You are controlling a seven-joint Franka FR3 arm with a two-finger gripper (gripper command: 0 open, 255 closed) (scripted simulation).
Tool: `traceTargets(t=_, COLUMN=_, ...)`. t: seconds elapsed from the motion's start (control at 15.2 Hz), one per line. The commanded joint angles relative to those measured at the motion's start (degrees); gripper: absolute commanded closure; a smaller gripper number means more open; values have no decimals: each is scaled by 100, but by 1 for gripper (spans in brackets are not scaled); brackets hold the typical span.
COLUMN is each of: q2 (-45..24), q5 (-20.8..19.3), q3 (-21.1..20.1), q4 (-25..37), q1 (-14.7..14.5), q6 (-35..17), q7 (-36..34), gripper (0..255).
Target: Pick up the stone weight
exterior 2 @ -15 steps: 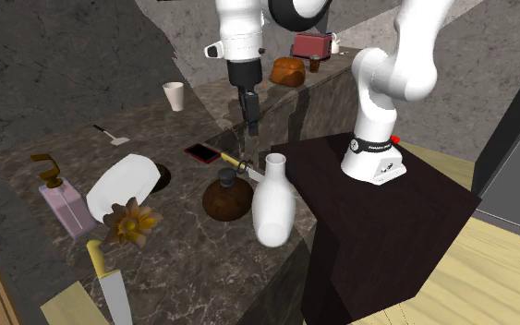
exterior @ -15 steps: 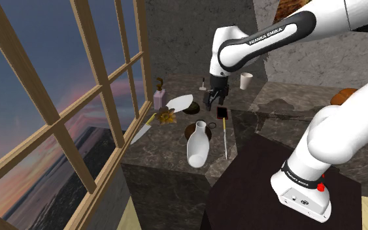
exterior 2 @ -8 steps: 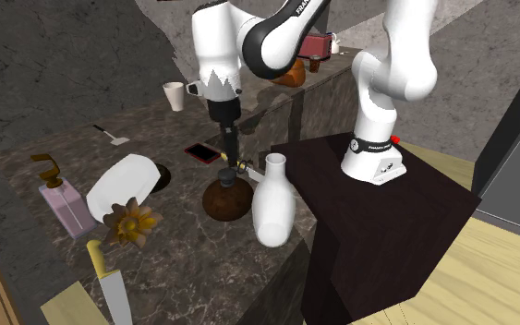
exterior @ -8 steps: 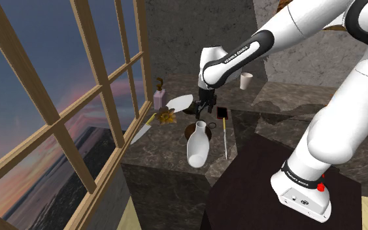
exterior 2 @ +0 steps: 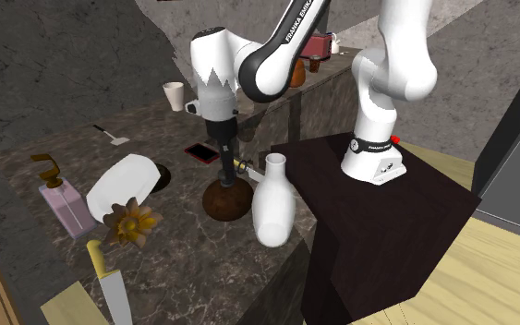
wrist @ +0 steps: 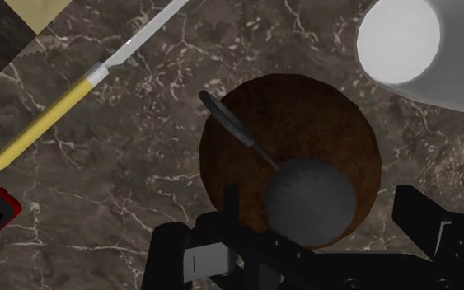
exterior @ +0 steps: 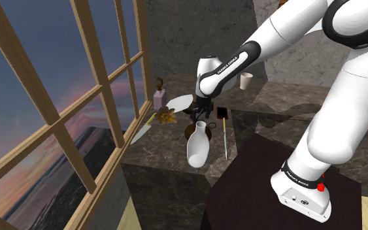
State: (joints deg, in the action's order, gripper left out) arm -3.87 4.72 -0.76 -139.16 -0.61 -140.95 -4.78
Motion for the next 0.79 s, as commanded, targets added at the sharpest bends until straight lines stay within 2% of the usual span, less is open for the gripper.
traceTargets(t=0.0, q2=-126, q5=10, q3=1, q4=-5, q1=2, q6=-133, q7=18, gripper=0)
traceTargets(t=0.07, q2=-126, q5=10, q3=1, q4=-5, q1=3, q6=-133, q7=18, gripper=0)
traceTargets(t=0.13, q2=-126, q5=10, q3=-1, q4=-3, q1=1, q6=-132, q7=14, gripper=255)
traceTargets(t=0.73, q2=-126, q5=10, q3=1, q4=-5, q1=2, q6=-133, q7=18, gripper=255)
